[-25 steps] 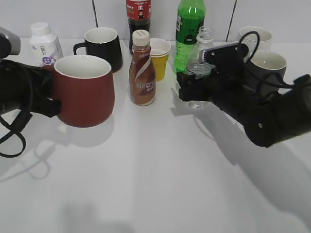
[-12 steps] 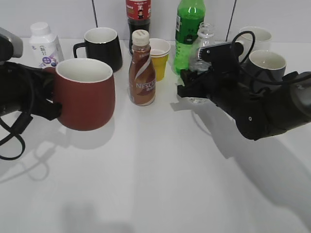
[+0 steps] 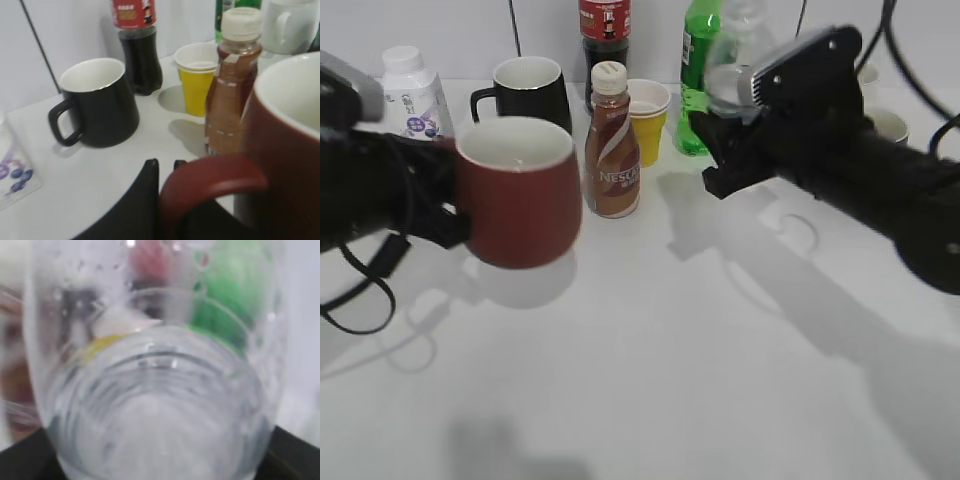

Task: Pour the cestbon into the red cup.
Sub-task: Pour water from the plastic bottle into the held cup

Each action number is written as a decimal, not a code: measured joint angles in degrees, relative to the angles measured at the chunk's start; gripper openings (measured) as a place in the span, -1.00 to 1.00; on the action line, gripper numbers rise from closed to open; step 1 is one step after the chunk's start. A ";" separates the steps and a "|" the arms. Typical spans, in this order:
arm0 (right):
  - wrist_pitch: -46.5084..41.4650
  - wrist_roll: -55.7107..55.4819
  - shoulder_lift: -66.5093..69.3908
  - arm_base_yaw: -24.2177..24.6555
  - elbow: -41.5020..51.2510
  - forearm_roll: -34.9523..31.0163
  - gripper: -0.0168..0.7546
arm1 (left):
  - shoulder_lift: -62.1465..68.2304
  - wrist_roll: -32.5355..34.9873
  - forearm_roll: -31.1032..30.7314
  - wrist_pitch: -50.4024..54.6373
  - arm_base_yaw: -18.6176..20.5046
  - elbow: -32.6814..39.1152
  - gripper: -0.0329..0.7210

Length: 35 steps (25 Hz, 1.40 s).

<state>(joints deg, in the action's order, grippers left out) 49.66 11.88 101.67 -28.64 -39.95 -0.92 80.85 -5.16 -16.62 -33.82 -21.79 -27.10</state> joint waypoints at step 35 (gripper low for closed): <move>-2.49 45.42 2.22 0.00 -4.31 17.06 0.26 | 23.20 -0.07 -14.92 -11.39 -4.70 -12.75 -0.78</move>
<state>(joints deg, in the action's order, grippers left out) 47.17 57.30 103.89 -28.64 -44.26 16.14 104.05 -5.22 -31.54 -45.21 -26.49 -39.85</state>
